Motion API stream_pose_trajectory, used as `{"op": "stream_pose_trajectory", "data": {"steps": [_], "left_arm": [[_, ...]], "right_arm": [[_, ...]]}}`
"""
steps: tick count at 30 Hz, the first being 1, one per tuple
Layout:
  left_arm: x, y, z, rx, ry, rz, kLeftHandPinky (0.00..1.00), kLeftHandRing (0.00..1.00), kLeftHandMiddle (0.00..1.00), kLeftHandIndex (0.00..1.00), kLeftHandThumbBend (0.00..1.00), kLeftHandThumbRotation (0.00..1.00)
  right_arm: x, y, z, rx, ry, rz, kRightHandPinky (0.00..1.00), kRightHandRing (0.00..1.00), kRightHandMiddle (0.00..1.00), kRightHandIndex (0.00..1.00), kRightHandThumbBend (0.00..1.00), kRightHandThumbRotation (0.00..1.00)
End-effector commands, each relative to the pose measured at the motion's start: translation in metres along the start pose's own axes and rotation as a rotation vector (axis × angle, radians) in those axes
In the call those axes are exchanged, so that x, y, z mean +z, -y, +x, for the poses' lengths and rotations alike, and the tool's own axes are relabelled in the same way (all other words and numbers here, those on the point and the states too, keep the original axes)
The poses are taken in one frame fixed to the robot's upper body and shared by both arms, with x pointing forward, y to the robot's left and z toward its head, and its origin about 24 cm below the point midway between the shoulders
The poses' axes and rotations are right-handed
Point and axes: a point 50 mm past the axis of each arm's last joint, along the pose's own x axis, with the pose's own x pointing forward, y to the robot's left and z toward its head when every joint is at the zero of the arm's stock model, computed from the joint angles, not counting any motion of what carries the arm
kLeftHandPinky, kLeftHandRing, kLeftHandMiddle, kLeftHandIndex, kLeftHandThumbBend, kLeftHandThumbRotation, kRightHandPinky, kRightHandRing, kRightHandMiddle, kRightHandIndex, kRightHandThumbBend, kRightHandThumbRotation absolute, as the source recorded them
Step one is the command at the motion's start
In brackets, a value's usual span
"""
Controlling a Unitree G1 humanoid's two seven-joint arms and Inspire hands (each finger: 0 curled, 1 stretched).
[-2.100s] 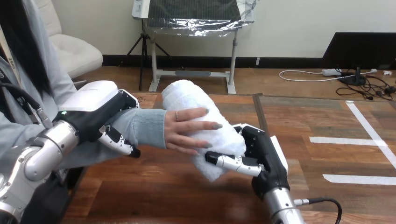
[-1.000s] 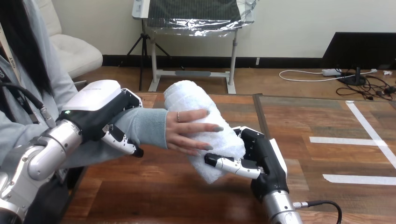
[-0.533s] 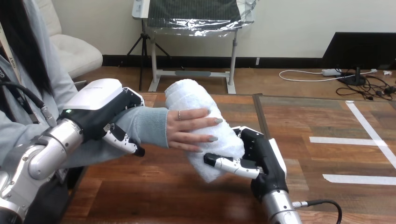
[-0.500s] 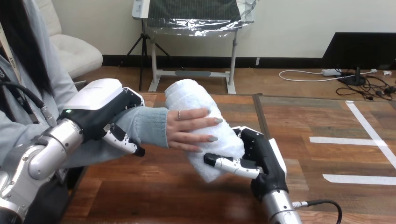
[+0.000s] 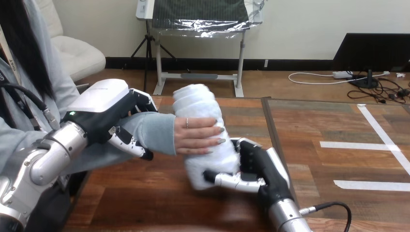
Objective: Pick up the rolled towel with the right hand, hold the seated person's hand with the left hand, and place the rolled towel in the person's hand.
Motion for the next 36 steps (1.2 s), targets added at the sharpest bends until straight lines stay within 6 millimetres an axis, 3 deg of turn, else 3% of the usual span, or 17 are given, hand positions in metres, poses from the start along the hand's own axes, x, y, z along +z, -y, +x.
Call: {"op": "stream_pose_trajectory", "data": {"steps": [1,7,9,17,26,36], "left_arm": [[0.022,-0.043,0.014,0.149,0.111,0.072,0.62,0.70,0.74,0.77,1.00,0.28],[0.019,-0.040,0.012,0.130,0.093,0.099,0.71,0.78,0.82,0.84,1.00,0.36],[0.018,-0.040,0.011,0.122,0.081,0.110,0.78,0.82,0.85,0.87,1.00,0.40],[0.014,-0.036,0.008,0.109,0.059,0.118,0.90,0.91,0.92,0.93,1.00,0.43],[0.011,-0.034,0.003,0.098,0.047,0.116,0.95,0.97,0.97,0.98,1.00,0.44],[0.007,-0.031,-0.002,0.079,0.023,0.122,0.99,1.00,1.00,1.00,1.00,0.47]], "right_arm": [[0.025,-0.006,0.022,0.087,0.076,-0.085,0.92,0.94,0.91,0.94,0.98,0.25],[0.025,-0.003,0.023,0.092,0.061,-0.092,0.98,0.98,0.97,0.98,1.00,0.37],[0.026,-0.003,0.024,0.091,0.059,-0.097,0.99,0.99,0.99,0.99,1.00,0.42],[0.026,0.002,0.025,0.091,0.054,-0.116,1.00,1.00,1.00,1.00,1.00,0.54],[0.028,0.004,0.025,0.100,0.057,-0.152,1.00,1.00,0.99,1.00,1.00,0.63],[0.028,0.006,0.024,0.120,0.061,-0.174,1.00,1.00,0.98,1.00,1.00,0.66]]}}
